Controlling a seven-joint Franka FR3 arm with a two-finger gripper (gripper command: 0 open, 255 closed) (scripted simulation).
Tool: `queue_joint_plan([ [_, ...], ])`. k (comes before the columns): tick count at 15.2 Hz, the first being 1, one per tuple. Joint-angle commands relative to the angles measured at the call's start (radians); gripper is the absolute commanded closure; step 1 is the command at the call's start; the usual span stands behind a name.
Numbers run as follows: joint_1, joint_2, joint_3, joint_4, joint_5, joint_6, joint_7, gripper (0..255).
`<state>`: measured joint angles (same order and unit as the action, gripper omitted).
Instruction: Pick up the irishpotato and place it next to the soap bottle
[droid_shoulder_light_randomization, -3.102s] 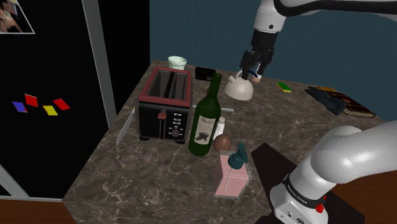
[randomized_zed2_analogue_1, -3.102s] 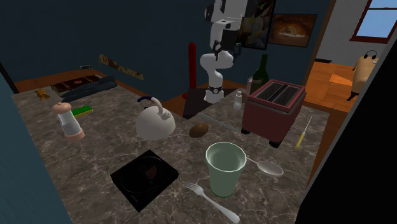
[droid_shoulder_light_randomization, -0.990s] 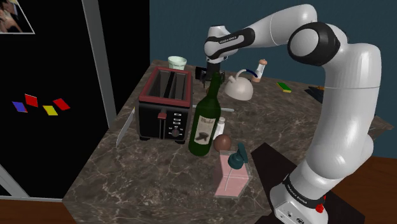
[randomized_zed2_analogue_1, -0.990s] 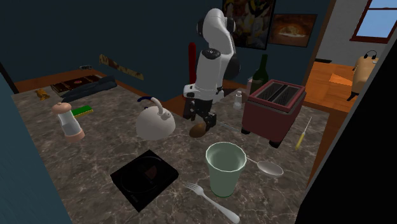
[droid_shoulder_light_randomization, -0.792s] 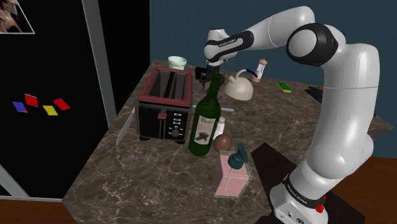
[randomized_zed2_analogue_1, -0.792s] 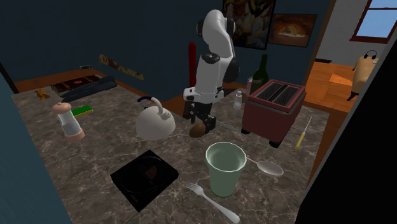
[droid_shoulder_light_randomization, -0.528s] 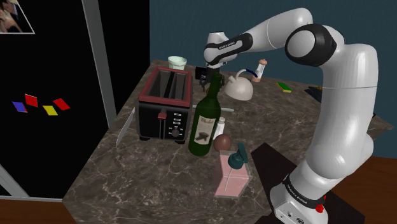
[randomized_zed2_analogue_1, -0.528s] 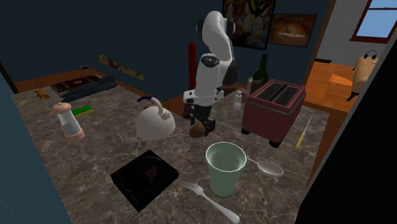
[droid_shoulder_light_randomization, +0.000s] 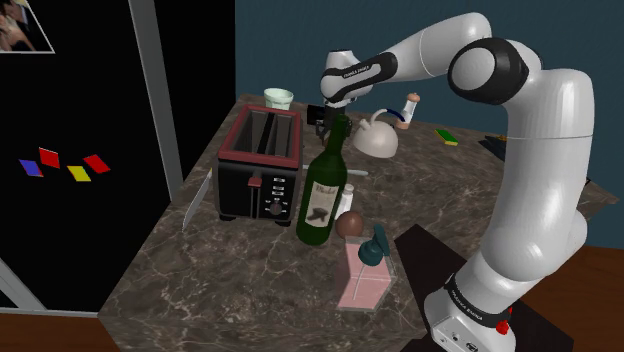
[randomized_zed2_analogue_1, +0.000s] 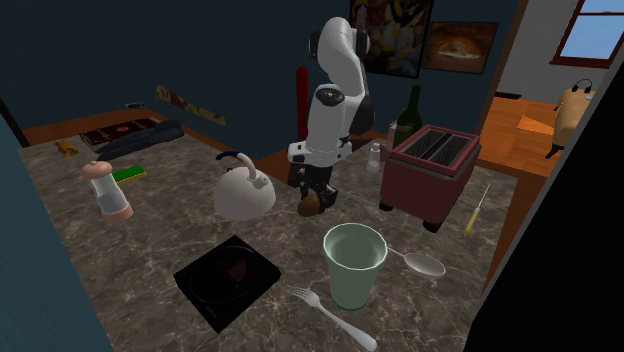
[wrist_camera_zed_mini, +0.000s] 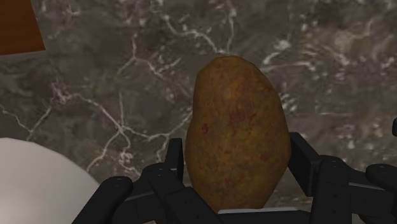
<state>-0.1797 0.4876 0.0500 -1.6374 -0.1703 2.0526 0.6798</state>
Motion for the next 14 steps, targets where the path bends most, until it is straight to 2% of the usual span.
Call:
queue_joint_plan([
  [1,0.0,0.0,0.0,0.0,0.0,0.0,0.0,255],
  [7,0.0,0.0,0.0,0.0,0.0,0.0,0.0,255],
  [14,0.0,-0.037,0.003,0.04,0.007,-0.076,-0.012,255],
])
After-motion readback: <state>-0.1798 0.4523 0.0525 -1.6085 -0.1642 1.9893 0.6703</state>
